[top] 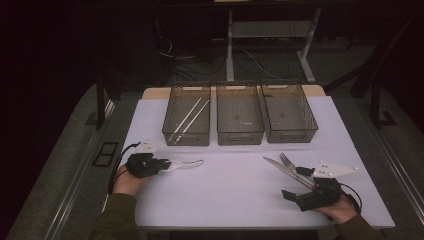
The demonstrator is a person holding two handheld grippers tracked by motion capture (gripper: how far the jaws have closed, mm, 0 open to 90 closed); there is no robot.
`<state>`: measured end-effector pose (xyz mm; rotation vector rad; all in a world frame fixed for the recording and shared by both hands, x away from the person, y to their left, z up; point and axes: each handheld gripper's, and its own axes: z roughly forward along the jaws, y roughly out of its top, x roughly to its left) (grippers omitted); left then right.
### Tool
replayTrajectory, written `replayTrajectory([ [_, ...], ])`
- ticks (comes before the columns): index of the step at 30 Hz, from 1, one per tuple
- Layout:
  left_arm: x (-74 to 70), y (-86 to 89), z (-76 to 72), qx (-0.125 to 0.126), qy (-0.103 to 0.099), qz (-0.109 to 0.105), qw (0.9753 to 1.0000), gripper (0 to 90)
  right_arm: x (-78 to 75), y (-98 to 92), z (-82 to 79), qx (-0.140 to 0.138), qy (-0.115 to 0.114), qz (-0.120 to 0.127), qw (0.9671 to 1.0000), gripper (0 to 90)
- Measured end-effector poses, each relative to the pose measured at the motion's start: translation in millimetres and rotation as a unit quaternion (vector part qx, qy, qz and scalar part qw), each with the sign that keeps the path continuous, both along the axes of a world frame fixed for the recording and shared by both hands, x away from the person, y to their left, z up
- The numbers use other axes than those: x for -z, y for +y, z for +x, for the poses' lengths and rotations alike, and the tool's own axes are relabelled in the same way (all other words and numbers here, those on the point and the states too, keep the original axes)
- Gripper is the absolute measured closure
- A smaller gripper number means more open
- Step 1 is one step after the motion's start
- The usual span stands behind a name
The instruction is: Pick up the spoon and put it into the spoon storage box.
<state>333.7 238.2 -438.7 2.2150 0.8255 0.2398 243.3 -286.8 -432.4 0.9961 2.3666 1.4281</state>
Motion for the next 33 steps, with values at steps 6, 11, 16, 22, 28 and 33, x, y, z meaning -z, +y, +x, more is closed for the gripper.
replayTrajectory([
  [6,-4.2,-4.7,-2.0,-0.003,-0.006,0.008,0.9999,81.9,0.0,-0.1,0.2,0.000,0.000,0.000,1.0000,1.1],
  [11,-10.0,-10.5,-4.2,-0.003,-0.017,0.003,0.9999,81.9,0.1,0.1,0.4,0.001,-0.001,-0.001,1.0000,1.1],
  [16,-18.0,-17.0,-7.1,-0.006,-0.028,-0.018,0.9994,81.9,1.0,1.1,1.0,0.000,-0.002,-0.004,1.0000,1.1],
  [22,-24.9,-25.5,-9.9,-0.002,-0.039,-0.025,0.9989,81.9,5.1,5.7,5.8,-0.002,0.003,-0.009,1.0000,1.1],
  [28,-30.2,-32.1,-12.1,0.000,-0.042,-0.034,0.9985,81.9,7.7,5.7,11.5,0.001,0.007,-0.015,0.9999,1.1],
  [33,-33.7,-36.2,-13.4,0.002,-0.046,-0.039,0.9982,81.9,7.9,4.0,13.1,0.004,0.008,-0.014,0.9999,1.1],
])
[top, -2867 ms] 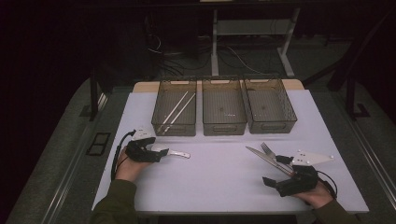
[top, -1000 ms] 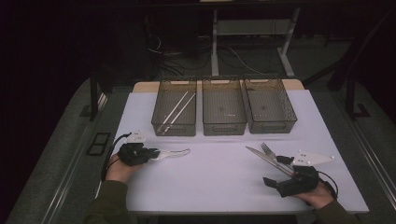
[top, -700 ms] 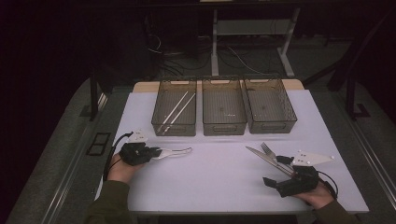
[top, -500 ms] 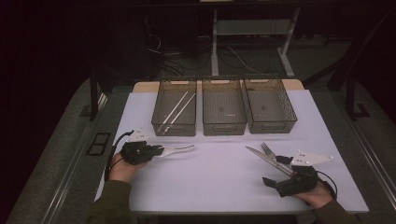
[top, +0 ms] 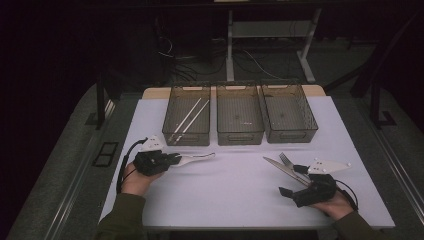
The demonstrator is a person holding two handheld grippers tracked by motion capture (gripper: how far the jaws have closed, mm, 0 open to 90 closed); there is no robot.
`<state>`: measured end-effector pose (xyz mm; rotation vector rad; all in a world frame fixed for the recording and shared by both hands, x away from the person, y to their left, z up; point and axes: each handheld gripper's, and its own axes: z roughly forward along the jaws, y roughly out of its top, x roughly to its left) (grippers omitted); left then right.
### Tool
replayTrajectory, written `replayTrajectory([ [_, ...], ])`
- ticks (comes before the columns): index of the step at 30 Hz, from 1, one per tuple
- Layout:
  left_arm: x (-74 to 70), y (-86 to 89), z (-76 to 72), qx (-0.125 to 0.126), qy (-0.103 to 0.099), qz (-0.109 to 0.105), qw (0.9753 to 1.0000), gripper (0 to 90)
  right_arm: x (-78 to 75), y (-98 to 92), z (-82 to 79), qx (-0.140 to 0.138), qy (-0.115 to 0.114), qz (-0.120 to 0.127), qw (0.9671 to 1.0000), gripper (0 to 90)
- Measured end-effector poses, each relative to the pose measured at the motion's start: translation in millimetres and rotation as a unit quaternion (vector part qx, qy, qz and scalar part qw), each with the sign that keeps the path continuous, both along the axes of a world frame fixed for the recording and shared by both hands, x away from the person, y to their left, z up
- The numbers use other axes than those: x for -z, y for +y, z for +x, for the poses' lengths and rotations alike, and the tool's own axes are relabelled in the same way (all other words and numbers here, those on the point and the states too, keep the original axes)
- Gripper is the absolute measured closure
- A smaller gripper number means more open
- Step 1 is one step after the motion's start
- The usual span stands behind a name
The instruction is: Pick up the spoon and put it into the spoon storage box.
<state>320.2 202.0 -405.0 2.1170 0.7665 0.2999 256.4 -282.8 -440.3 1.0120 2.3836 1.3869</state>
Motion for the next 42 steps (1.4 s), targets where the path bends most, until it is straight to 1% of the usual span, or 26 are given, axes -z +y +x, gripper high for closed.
replayTrajectory([
  [5,-5.9,-5.2,-0.8,0.000,-0.011,-0.007,0.9999,81.9,-0.6,-0.6,-0.3,0.001,-0.002,0.002,1.0000,1.1],
  [7,-9.3,-7.4,-1.2,0.001,-0.018,-0.006,0.9998,81.9,-1.1,-1.0,-0.9,0.002,-0.002,0.002,1.0000,1.1],
  [10,-14.1,-10.6,-1.6,-0.003,-0.026,-0.014,0.9995,81.9,-1.6,-1.4,-1.5,0.002,-0.002,0.003,1.0000,1.1],
  [13,-17.8,-14.1,-1.2,-0.002,-0.031,-0.022,0.9993,81.9,-1.5,-1.1,-1.8,0.001,-0.001,0.003,1.0000,1.1],
  [15,-19.6,-17.6,-0.6,0.002,-0.036,-0.017,0.9992,81.9,-1.7,-1.4,-1.9,0.001,-0.002,0.004,1.0000,1.1],
  [20,-25.9,-26.7,2.3,0.009,-0.046,-0.022,0.9987,82.0,-2.2,-3.2,-2.0,0.005,-0.003,0.006,1.0000,1.1],
  [29,-40.6,-46.3,14.9,0.026,-0.062,-0.023,0.9975,82.0,-2.2,-4.2,-2.4,0.005,-0.003,0.008,1.0000,1.1],
  [31,-43.4,-51.3,18.2,0.027,-0.065,-0.027,0.9972,82.0,-2.2,-4.5,-2.5,0.005,-0.003,0.008,0.9999,1.1],
  [35,-49.9,-59.5,24.9,0.033,-0.071,-0.025,0.9966,82.0,-2.2,-4.7,-2.6,0.003,-0.005,0.007,1.0000,1.1],
  [36,-51.6,-61.4,26.4,0.034,-0.072,-0.025,0.9966,82.0,-2.4,-4.4,-2.9,0.007,-0.002,0.009,0.9999,1.1],
  [38,-54.9,-65.2,30.0,0.035,-0.076,-0.027,0.9961,82.0,-2.5,-4.7,-3.4,0.005,0.001,0.008,1.0000,1.1],
  [39,-56.5,-67.1,31.8,0.036,-0.078,-0.027,0.9960,82.0,-2.3,-4.8,-2.8,0.005,-0.003,0.008,1.0000,1.1],
  [42,-60.6,-73.0,37.7,0.038,-0.081,-0.029,0.9955,82.0,-2.4,-4.6,-3.0,0.005,-0.002,0.009,0.9999,1.1],
])
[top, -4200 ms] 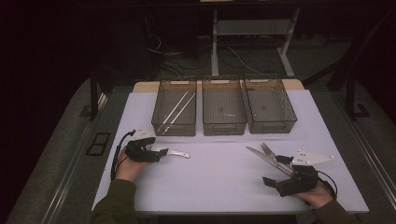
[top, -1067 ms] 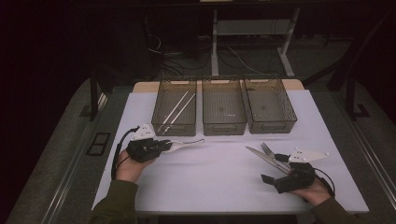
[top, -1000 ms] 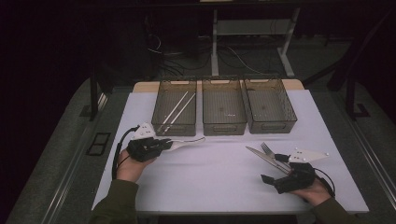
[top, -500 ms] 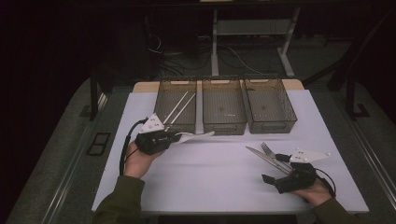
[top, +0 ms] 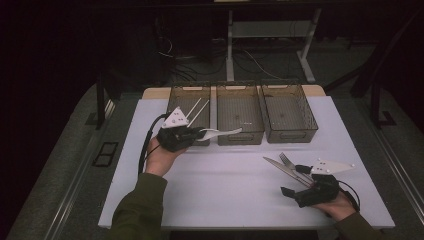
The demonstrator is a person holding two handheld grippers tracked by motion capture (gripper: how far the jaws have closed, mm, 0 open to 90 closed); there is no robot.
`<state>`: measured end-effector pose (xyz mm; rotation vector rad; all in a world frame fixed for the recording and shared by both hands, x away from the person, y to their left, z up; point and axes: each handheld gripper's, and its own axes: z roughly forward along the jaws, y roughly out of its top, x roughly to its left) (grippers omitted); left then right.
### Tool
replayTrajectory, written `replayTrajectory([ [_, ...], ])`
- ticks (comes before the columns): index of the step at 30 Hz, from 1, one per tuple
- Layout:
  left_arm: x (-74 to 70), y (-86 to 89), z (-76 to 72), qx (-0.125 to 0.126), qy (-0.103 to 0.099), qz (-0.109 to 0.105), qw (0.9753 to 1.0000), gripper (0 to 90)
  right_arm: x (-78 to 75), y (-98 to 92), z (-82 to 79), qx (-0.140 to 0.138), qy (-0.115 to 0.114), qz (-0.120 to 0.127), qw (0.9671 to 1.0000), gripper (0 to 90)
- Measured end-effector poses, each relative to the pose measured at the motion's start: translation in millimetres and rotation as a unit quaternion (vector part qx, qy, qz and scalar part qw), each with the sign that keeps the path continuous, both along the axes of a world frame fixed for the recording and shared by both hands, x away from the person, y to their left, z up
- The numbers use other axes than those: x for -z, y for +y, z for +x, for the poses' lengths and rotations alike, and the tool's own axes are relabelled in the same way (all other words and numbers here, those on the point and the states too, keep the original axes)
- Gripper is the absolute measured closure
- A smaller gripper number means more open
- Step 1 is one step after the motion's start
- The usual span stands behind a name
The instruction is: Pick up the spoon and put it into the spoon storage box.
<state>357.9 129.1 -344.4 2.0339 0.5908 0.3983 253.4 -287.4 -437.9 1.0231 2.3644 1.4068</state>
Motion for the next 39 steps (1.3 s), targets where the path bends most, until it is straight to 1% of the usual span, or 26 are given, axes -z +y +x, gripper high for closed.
replayTrajectory([
  [1,-1.0,-2.2,1.9,0.000,-0.001,0.000,1.0000,82.0,-0.3,0.2,-0.7,0.000,0.005,0.001,1.0000,1.1],
  [2,-2.1,-4.3,3.8,0.001,-0.001,0.001,1.0000,82.0,0.0,-0.1,0.1,0.000,-0.001,0.000,1.0000,1.1],
  [10,-7.2,-20.9,20.7,-0.002,-0.008,-0.003,1.0000,82.0,-0.1,-0.4,-0.2,-0.002,-0.001,0.001,1.0000,1.1],
  [12,-7.6,-25.3,24.8,0.001,-0.011,0.001,0.9999,82.0,-0.2,-0.5,-0.2,-0.002,-0.001,0.001,1.0000,1.1],
  [13,-7.3,-28.6,26.9,0.001,-0.013,-0.002,0.9999,82.0,-0.2,-0.5,-0.3,-0.001,-0.001,0.001,1.0000,1.1],
  [15,-7.2,-34.1,30.7,0.000,-0.015,0.003,0.9999,82.0,-0.2,-0.6,-0.4,-0.001,-0.002,0.001,1.0000,1.1],
  [17,-6.3,-39.5,34.7,0.003,-0.018,0.001,0.9998,82.0,-0.3,-0.7,-0.4,-0.001,-0.002,0.001,1.0000,1.1],
  [21,-3.5,-50.2,41.0,0.002,-0.016,0.009,0.9998,82.0,-0.3,-0.8,-0.5,-0.002,-0.002,0.001,1.0000,1.1],
  [23,0.1,-55.5,44.2,0.002,-0.016,0.009,0.9998,82.0,-0.4,-0.8,-0.7,-0.002,-0.001,0.002,1.0000,1.1],
  [24,1.3,-57.7,45.8,0.003,-0.017,0.017,0.9997,82.0,-0.4,-1.0,-0.7,-0.002,-0.002,0.002,1.0000,1.1],
  [25,3.2,-60.9,47.0,0.001,-0.015,0.017,0.9997,82.0,-0.4,-1.1,-0.8,-0.002,-0.002,0.002,1.0000,1.1],
  [26,4.1,-63.2,48.1,0.001,-0.012,0.024,0.9996,82.0,-0.5,-1.2,-0.8,-0.001,-0.001,0.002,1.0000,1.1],
  [27,5.3,-66.0,49.2,0.002,-0.013,0.027,0.9995,82.0,-0.5,-1.2,-0.9,-0.001,-0.001,0.003,1.0000,1.1],
  [28,5.8,-67.8,50.5,0.004,-0.013,0.035,0.9993,82.0,-0.5,-1.3,-0.9,-0.001,-0.002,0.003,1.0000,1.1],
  [31,9.2,-73.6,54.3,0.002,-0.010,0.039,0.9992,82.0,-0.7,-1.4,-1.1,-0.002,-0.003,0.003,1.0000,1.1],
  [33,10.8,-76.0,57.0,0.002,-0.010,0.053,0.9986,81.9,-0.8,-1.5,-1.2,-0.002,-0.002,0.003,1.0000,1.1],
  [35,13.4,-79.0,59.0,0.003,-0.008,0.055,0.9985,82.0,-0.8,-1.9,-1.2,-0.002,-0.003,0.003,1.0000,1.1],
  [38,16.5,-82.3,61.9,0.005,-0.008,0.076,0.9971,82.0,-0.9,-2.0,-1.3,-0.002,-0.002,0.005,1.0000,1.1],
  [39,18.7,-83.9,62.1,0.004,-0.003,0.080,0.9968,82.0,-0.9,-2.0,-1.3,-0.002,-0.002,0.005,1.0000,1.1],
])
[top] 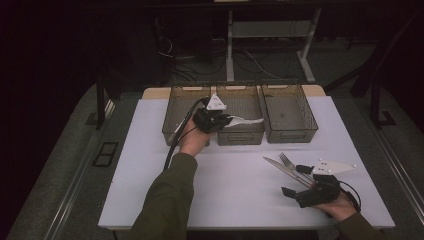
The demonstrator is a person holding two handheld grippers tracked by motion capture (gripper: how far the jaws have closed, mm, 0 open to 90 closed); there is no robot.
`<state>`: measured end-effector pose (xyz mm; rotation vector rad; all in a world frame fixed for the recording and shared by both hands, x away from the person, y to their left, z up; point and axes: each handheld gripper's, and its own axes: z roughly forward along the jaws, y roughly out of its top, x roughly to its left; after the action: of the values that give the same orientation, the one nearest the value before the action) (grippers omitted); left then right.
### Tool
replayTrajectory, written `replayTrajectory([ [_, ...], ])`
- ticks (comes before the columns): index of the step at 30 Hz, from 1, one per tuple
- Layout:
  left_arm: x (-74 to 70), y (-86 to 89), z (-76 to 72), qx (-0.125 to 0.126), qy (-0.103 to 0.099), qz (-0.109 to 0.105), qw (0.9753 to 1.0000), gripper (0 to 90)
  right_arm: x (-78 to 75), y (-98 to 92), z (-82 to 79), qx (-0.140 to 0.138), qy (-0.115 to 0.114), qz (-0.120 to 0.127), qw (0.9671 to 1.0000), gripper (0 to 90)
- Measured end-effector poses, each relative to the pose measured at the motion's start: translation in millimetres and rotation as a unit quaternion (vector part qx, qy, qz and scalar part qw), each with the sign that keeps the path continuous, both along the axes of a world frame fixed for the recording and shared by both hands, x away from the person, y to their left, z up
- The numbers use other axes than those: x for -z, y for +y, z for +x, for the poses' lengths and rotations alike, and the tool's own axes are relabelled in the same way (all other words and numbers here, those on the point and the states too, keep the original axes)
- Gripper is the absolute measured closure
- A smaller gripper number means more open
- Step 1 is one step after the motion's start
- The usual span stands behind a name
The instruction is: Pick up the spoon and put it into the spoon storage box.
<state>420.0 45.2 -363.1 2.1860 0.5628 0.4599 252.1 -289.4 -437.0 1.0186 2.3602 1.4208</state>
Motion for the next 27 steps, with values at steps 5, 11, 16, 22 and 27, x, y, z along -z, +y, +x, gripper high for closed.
replayTrajectory([
  [5,8.1,-4.5,2.8,0.000,0.011,0.020,0.9997,81.9,-0.2,-0.2,-0.3,0.000,0.000,0.000,1.0000,1.1],
  [11,13.1,-6.7,5.2,-0.001,0.022,0.033,0.9992,81.8,-0.2,-0.4,-0.3,0.000,0.000,0.000,1.0000,1.1],
  [16,14.8,-8.5,6.0,0.004,0.020,0.039,0.9990,81.4,-0.3,-0.5,-0.3,-0.001,-0.001,0.000,1.0000,1.1],
  [22,16.9,-10.5,4.8,0.002,0.028,0.037,0.9989,79.5,-0.3,-0.6,-0.5,0.000,-0.002,0.000,1.0000,1.1],
  [27,16.9,-10.8,5.2,0.008,0.026,0.037,0.9989,78.1,-0.4,-0.6,-0.6,-0.001,-0.002,0.000,1.0000,1.1],
])
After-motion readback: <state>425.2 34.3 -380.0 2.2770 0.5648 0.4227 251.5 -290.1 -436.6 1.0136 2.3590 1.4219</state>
